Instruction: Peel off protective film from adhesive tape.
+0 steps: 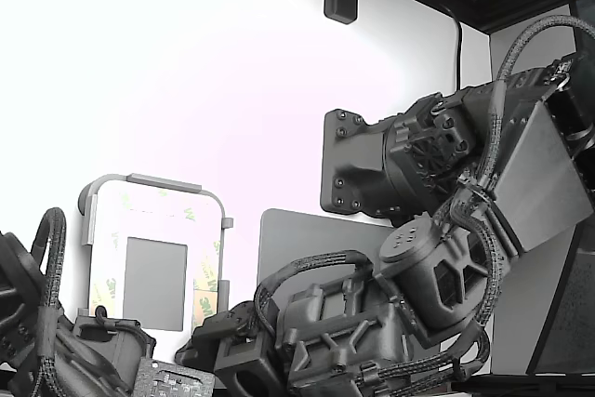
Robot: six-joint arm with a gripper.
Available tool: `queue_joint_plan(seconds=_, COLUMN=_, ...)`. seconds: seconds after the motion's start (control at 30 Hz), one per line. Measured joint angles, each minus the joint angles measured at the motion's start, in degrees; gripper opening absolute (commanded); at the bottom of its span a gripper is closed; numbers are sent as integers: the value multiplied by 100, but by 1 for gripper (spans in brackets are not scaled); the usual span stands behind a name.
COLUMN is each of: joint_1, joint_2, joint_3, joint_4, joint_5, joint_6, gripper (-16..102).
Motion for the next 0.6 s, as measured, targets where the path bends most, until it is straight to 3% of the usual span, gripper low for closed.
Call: queue_joint_plan(seconds=0.6, joint_1=0, joint_2=-35, joint_3=0, joint_4=-62, joint_5=-26, joint_6=-62, gripper=-11)
